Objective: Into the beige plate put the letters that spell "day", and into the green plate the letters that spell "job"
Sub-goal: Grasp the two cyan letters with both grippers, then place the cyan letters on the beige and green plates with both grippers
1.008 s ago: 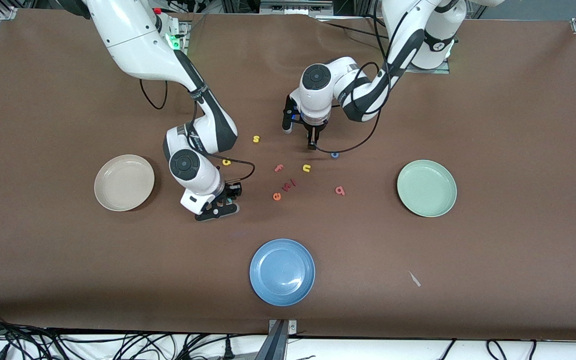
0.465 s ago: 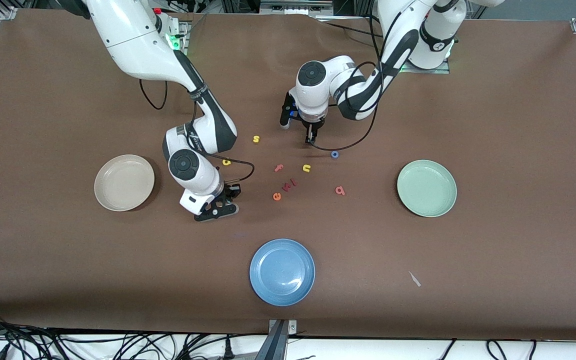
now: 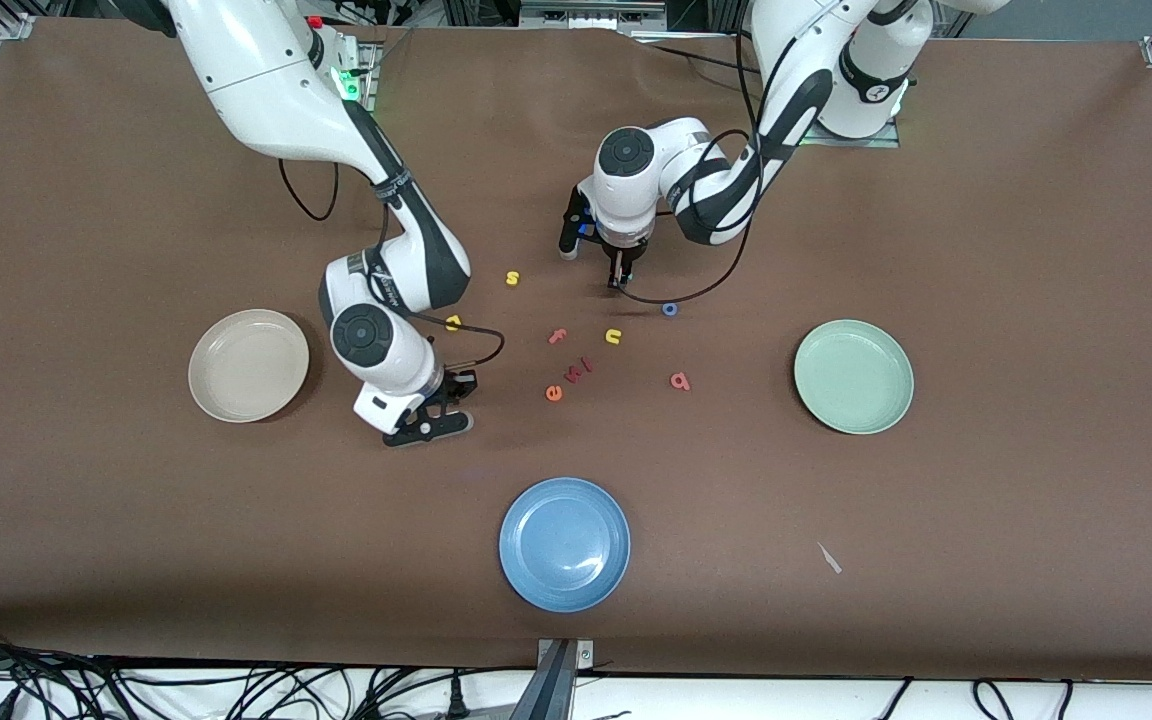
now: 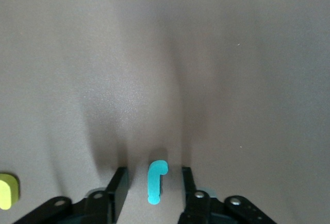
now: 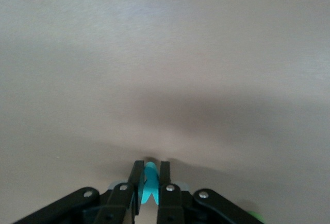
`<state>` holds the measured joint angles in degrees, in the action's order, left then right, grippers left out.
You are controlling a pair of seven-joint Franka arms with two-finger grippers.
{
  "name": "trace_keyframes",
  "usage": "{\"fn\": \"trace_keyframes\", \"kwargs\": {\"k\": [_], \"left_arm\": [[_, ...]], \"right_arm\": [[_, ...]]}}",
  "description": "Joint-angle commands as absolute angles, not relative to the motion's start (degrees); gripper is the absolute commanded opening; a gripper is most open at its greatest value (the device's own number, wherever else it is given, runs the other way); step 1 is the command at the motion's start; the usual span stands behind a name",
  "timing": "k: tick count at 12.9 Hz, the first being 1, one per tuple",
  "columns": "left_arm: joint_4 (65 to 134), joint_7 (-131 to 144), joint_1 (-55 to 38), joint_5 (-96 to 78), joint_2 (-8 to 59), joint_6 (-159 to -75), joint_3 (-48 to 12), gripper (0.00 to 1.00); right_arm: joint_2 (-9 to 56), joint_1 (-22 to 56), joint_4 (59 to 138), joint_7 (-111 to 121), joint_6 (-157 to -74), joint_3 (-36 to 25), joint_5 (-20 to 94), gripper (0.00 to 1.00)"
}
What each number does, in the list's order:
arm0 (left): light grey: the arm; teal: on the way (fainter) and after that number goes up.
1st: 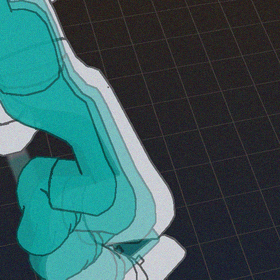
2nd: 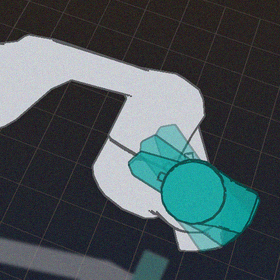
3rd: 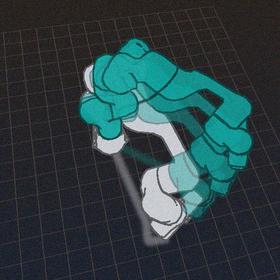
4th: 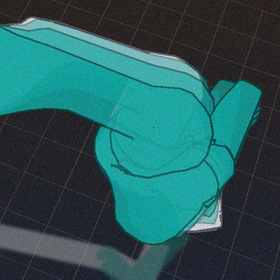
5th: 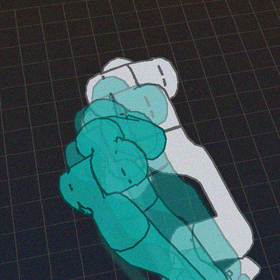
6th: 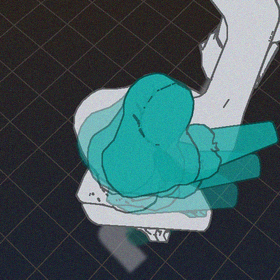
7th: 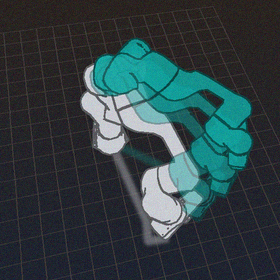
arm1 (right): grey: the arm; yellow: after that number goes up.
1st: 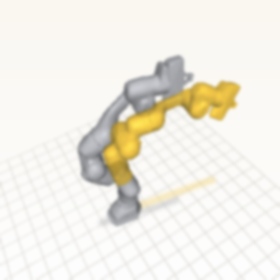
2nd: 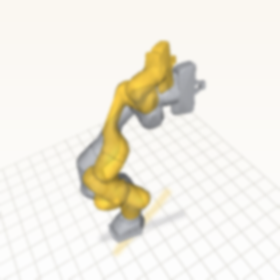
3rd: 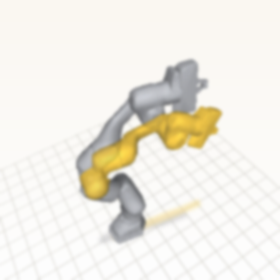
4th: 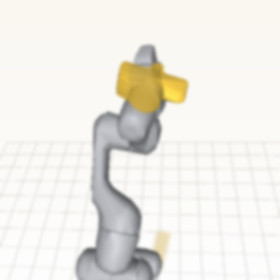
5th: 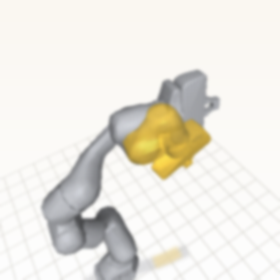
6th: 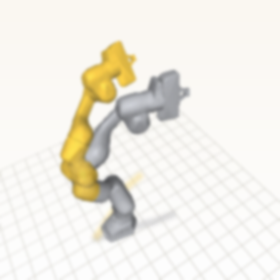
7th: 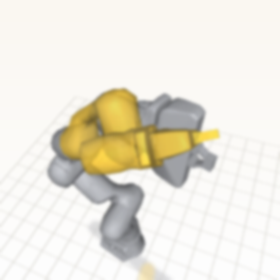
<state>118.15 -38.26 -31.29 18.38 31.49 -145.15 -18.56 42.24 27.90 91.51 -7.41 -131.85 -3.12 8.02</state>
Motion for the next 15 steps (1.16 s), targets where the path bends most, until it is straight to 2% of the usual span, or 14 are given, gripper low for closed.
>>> {"fn": "trace_keyframes", "kwargs": {"k": [1,2,4,6,15], "left_arm": [[118.2,-38.8,-31.5,23.2,31.4,-145.8,-18.5,0.09],[118.2,-38.9,-31.2,23.2,31.2,-145.7,-18.5,0.00],[118.0,-38.8,-30.9,23.2,30.5,-145.1,-18.5,0.00],[117.5,-38.8,-30.4,23.2,28.3,-142.9,-18.5,0.00],[117.2,-37.9,-19.2,18.5,20.2,-131.0,-18.5,0.00]], "right_arm": [[41.3,24.0,89.1,-3.3,-125.7,-2.9,8.3,0.00],[40.7,22.3,89.3,0.5,-124.5,-2.9,8.3,0.00],[39.3,20.1,89.8,4.9,-120.1,-3.9,8.3,0.00],[37.6,20.1,91.7,8.7,-119.1,-6.7,8.3,0.00],[26.8,20.1,108.5,30.9,-121.3,-19.3,8.7,0.00]]}}
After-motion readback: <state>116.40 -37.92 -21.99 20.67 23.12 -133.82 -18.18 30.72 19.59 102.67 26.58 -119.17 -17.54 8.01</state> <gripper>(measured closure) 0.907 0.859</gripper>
